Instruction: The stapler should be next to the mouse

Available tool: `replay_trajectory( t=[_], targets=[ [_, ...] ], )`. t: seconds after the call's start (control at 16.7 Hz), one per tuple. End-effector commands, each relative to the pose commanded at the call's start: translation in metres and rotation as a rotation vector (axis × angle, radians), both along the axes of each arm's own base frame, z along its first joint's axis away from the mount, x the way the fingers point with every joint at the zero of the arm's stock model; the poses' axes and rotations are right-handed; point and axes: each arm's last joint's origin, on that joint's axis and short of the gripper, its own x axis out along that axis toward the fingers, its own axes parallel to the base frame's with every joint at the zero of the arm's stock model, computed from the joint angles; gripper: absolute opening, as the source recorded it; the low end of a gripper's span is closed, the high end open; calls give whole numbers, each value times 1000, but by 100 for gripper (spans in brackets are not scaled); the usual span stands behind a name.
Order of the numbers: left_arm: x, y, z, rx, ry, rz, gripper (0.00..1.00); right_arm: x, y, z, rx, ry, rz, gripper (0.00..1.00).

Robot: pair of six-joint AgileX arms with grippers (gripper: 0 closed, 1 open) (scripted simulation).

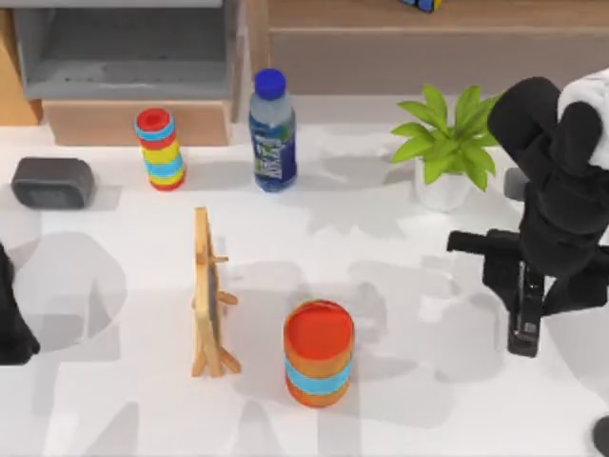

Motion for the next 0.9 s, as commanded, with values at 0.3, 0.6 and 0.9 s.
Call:
replay_trajectory(
  t=[0.3,0.6,0.9],
  targets=[
    [0,0,0,0,0,0,100,22,-51,6,1,6,189,0],
    [0,0,0,0,0,0,100,32,-85,10,-1,6,222,0],
    [0,0,0,0,0,0,100,31,-84,11,-1,3,223,0]
  ],
)
